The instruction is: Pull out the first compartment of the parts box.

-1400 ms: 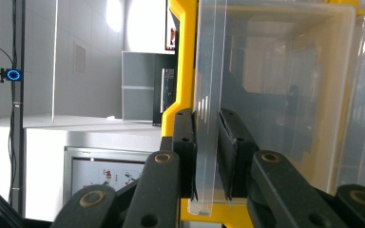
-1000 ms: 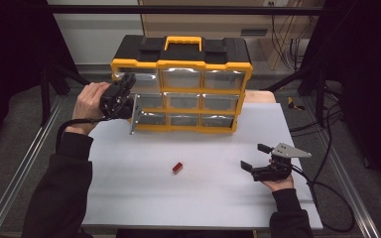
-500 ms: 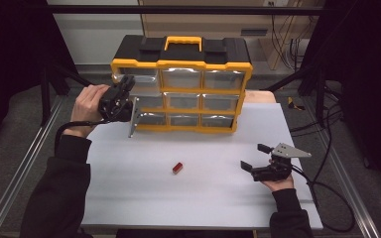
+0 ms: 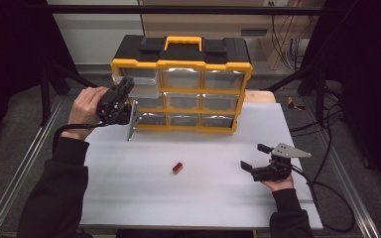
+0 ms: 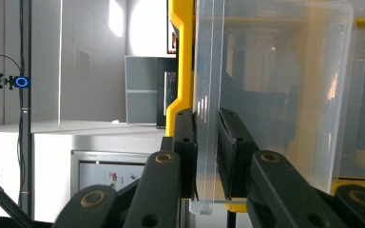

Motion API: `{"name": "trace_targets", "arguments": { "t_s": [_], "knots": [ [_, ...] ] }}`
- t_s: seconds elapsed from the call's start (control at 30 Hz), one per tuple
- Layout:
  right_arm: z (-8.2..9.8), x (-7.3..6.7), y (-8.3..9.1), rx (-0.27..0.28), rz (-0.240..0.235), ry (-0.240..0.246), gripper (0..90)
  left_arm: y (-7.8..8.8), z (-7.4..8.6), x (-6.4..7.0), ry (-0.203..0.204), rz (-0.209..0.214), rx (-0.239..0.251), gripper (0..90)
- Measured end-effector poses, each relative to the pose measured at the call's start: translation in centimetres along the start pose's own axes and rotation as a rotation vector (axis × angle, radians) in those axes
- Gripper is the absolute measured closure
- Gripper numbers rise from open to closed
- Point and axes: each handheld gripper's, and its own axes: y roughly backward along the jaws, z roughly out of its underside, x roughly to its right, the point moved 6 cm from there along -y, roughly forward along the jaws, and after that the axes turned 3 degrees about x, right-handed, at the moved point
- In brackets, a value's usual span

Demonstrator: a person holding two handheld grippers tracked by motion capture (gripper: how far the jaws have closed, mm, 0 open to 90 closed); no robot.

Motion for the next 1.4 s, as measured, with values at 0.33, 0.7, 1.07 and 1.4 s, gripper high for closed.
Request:
{"name": "trace_targets", "arguments": {
  "t_s": [0.33, 0.7, 1.07, 1.4],
  "knots": [
    [0.0, 0.0, 0.0, 0.000, 0.000, -0.001, 0.5, 0.5, -0.1, 0.0, -0.001, -0.002, -0.001, 79.2],
    [0.0, 0.0, 0.0, -0.001, 0.001, 0.001, 0.5, 1.0, -0.2, 0.0, -0.005, -0.002, 0.005, 79.2],
    [0.1, 0.0, -0.1, -0.003, 0.000, 0.002, 0.5, 1.4, -0.3, -0.1, -0.008, -0.003, 0.010, 79.3],
    [0.1, 0.0, -0.1, -0.005, 0.001, 0.001, 0.5, 1.7, -0.4, 0.0, -0.008, -0.008, 0.010, 79.3]
  ]
}}
